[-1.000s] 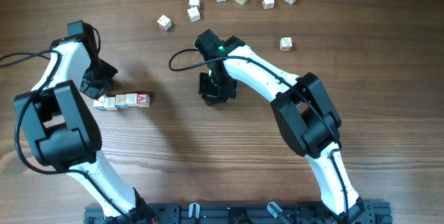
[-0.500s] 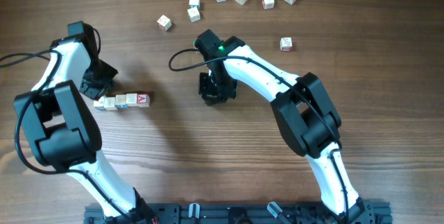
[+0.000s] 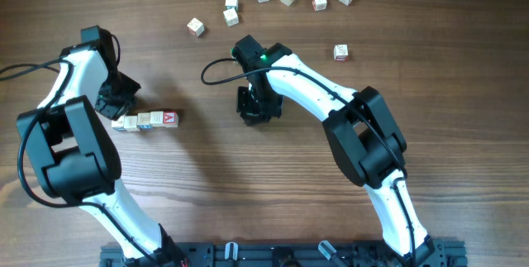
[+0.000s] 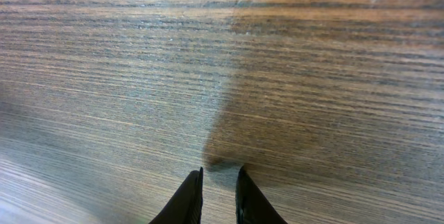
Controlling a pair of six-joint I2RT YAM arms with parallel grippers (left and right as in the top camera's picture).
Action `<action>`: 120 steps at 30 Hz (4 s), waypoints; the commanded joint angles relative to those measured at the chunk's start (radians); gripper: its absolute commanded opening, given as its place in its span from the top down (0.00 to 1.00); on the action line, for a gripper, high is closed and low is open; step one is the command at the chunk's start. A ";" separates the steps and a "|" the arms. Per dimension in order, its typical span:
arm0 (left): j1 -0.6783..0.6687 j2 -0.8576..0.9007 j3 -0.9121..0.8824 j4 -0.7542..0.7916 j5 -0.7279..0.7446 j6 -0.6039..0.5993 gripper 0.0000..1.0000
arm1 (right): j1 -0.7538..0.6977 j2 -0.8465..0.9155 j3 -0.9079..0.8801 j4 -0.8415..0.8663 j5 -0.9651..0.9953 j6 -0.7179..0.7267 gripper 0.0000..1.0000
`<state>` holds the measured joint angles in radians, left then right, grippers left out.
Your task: Form a horizontal line
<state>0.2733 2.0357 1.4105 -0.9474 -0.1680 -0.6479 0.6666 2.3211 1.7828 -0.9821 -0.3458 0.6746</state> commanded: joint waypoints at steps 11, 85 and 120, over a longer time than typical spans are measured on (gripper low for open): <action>0.000 0.013 -0.004 -0.012 -0.016 0.013 0.96 | -0.002 0.052 -0.029 0.017 0.113 -0.021 0.82; 0.015 0.013 -0.004 0.095 -0.109 0.016 0.96 | -0.002 0.052 -0.029 0.015 0.113 -0.025 0.82; 0.152 0.013 -0.004 -0.049 0.108 0.013 0.96 | -0.002 0.052 -0.029 0.021 0.113 -0.029 0.82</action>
<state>0.4278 2.0357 1.4105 -0.9928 -0.0757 -0.6437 0.6666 2.3211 1.7828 -0.9821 -0.3454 0.6636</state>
